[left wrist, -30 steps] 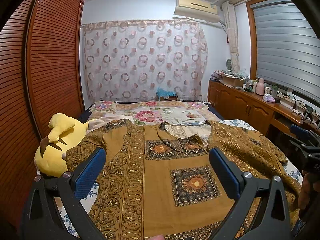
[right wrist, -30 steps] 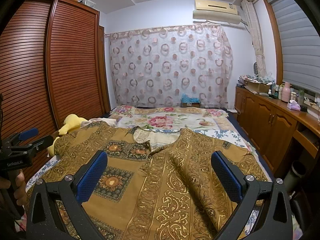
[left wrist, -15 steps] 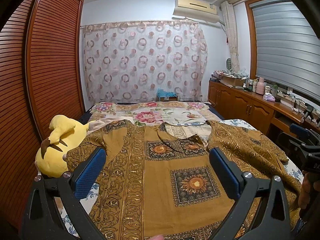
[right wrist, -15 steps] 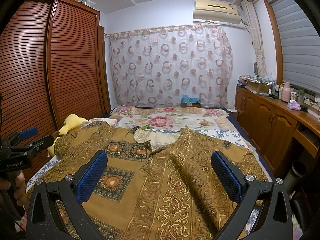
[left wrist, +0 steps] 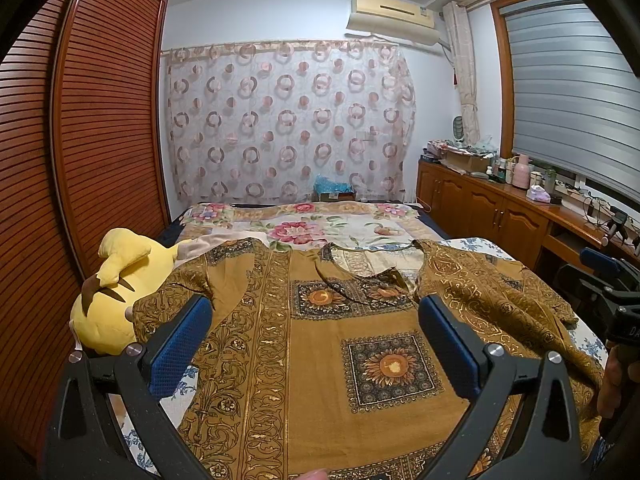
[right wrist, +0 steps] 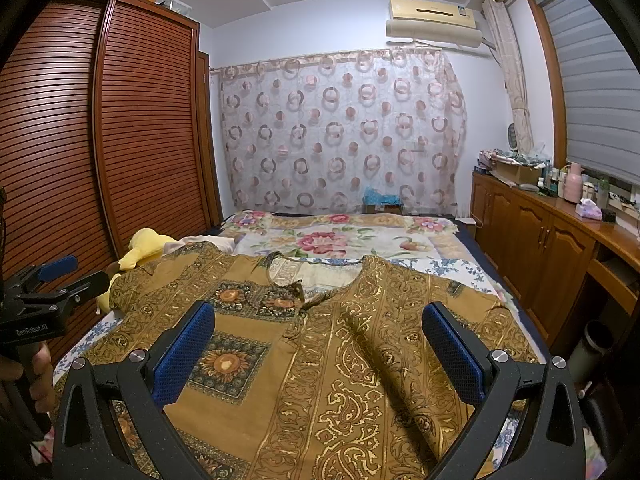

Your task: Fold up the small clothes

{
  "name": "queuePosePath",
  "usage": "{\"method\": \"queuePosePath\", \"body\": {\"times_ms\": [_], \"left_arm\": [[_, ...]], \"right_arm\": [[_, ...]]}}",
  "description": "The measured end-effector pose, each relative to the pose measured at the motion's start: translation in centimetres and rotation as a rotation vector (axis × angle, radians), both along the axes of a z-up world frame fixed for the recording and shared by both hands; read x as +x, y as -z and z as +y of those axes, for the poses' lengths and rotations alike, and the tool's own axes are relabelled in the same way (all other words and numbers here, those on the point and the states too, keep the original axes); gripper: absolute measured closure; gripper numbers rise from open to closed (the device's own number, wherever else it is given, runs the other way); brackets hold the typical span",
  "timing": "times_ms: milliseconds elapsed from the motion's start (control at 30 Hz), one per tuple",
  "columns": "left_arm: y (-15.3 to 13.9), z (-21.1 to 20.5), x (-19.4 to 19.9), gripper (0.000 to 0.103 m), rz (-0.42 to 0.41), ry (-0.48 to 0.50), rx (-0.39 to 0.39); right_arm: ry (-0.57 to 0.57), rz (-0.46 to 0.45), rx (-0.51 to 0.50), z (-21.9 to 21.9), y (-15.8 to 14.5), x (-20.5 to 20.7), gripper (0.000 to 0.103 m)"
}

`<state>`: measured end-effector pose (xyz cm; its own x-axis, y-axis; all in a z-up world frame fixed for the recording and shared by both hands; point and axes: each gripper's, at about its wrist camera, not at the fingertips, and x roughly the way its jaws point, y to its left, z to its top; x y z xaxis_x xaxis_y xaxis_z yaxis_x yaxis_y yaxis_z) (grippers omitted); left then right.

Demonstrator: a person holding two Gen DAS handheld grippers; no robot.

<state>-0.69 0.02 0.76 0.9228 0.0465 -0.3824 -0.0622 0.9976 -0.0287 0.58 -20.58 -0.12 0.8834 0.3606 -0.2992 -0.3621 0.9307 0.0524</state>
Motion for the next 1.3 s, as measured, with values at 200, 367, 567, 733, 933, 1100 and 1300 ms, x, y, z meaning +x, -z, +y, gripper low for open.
{"method": "queuePosePath", "body": {"times_ms": [200,367,567,733,933,1100,1300], "left_arm": [[-0.01,-0.08,0.01,0.000,0.000,0.000,-0.001],[-0.17,-0.05,-0.02,0.000,-0.001,0.001,0.001],[-0.20,-0.12,-0.05,0.000,-0.001,0.000,0.002],[-0.25,-0.15,-0.09,0.000,-0.002,0.001,0.002],[-0.16,-0.25,-0.10,0.000,-0.001,0.000,0.003],[-0.13,-0.15,-0.03,0.000,0.001,-0.001,0.003],[0.25,0.41,0.21,0.000,0.032,-0.014,-0.001]], "right_arm": [[0.000,0.000,0.001,0.00,-0.05,-0.02,0.000],[0.000,0.000,0.002,0.03,-0.08,-0.04,0.000],[0.000,-0.001,0.002,0.04,-0.08,-0.05,0.000],[-0.001,-0.001,0.002,0.03,-0.13,0.00,0.000],[-0.002,-0.002,0.003,0.04,-0.20,0.00,0.000],[-0.011,0.003,0.004,0.14,-0.09,0.07,0.000],[-0.055,0.025,0.008,0.40,0.39,0.53,0.000]]}}
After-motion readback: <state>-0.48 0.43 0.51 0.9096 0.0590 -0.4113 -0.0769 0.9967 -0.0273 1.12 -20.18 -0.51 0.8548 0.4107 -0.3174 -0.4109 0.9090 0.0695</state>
